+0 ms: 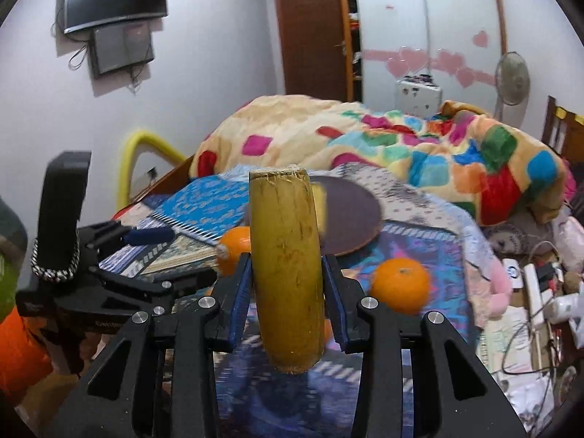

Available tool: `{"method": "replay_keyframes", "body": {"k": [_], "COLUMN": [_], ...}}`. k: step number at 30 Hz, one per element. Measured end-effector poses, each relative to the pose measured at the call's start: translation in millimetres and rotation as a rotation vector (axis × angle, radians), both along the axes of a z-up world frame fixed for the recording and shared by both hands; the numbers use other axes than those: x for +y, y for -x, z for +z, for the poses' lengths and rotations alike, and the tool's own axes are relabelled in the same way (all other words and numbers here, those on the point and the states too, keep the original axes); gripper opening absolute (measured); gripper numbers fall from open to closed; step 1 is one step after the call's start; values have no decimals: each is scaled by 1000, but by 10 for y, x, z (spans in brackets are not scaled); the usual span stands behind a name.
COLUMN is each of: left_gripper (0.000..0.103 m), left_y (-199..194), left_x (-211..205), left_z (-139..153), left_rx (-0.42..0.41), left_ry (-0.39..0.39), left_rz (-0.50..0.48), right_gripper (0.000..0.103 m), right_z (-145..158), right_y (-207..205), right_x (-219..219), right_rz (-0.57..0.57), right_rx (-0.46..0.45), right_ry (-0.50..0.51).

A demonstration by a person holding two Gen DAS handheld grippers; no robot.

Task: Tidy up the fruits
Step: 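Grasp the upright yellow fruit with the right tool while the left grasps the Dole orange, then lower the yellow fruit beside the other on the plate with right while left places the Dole orange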

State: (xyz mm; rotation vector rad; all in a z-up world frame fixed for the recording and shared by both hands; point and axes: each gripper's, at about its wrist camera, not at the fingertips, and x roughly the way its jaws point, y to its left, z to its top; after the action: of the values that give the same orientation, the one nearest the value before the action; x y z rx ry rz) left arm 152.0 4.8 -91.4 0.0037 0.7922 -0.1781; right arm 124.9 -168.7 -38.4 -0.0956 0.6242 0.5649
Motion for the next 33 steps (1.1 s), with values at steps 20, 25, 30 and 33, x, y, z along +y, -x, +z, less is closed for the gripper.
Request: {"method": "replay_keyframes", "body": {"k": [20, 25, 30, 33], "left_gripper": [66, 66, 66, 66], "left_y": [-327, -292, -297, -326], "left_x": [-169, -82, 17, 87], "left_z": [-169, -97, 19, 110], "left_rx": [45, 52, 29, 2], "left_ry": [15, 44, 45, 38], "left_rz": [-22, -17, -15, -3], "right_gripper": [34, 34, 34, 34], "right_z": [-213, -193, -141, -92], "right_y": [-261, -331, -382, -424], "right_x": [-390, -381, -373, -358], "right_rz": [-85, -85, -90, -92], "right_rx": [55, 55, 39, 26], "right_ry": [3, -3, -16, -23]}}
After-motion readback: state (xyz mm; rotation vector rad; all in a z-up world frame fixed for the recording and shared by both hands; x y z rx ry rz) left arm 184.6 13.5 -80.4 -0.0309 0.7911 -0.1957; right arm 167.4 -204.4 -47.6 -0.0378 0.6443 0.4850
